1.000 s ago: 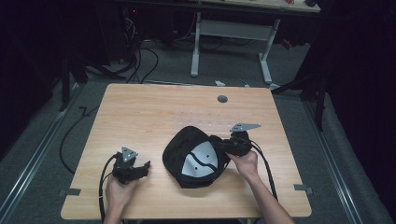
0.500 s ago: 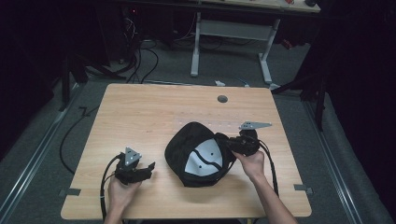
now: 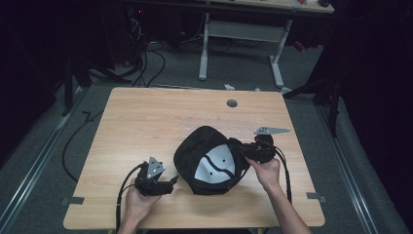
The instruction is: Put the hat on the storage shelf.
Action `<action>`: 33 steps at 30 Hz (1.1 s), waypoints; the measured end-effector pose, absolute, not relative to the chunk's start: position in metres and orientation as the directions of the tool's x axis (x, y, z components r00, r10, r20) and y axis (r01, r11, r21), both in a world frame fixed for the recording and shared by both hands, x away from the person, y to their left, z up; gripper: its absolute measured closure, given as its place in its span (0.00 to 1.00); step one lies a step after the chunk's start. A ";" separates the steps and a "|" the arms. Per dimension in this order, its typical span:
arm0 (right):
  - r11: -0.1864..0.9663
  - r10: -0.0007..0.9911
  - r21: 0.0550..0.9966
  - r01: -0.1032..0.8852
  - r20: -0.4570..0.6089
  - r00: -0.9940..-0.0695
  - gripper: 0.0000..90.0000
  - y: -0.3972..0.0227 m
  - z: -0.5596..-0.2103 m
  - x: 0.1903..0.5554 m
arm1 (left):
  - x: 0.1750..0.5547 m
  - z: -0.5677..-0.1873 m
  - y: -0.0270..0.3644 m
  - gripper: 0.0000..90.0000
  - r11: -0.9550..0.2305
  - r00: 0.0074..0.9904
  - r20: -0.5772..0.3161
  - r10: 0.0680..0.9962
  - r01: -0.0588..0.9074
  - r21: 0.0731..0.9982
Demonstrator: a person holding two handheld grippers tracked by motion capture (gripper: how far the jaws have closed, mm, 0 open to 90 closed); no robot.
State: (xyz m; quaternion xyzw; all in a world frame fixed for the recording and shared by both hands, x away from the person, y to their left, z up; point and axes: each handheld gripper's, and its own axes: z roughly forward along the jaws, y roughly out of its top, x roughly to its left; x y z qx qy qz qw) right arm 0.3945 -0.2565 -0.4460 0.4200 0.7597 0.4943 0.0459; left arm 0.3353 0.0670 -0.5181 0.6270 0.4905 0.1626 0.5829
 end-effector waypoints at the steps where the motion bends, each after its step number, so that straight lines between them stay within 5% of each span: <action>1: 0.158 0.682 0.790 0.593 0.347 -0.643 0.95 -0.257 -0.446 0.394 | 0.335 -0.518 0.065 0.25 0.156 0.471 -0.364 0.804 0.425 0.892; 19: 0.162 0.684 0.769 0.619 0.365 -0.632 0.95 -0.251 -0.445 0.391 | 0.328 -0.509 0.050 0.25 0.124 0.526 -0.326 0.785 0.383 0.916; 33: 0.271 0.703 0.744 0.611 0.280 -0.653 0.94 -0.246 -0.443 0.378 | 0.323 -0.494 0.050 0.35 0.112 0.556 -0.270 0.786 0.302 0.947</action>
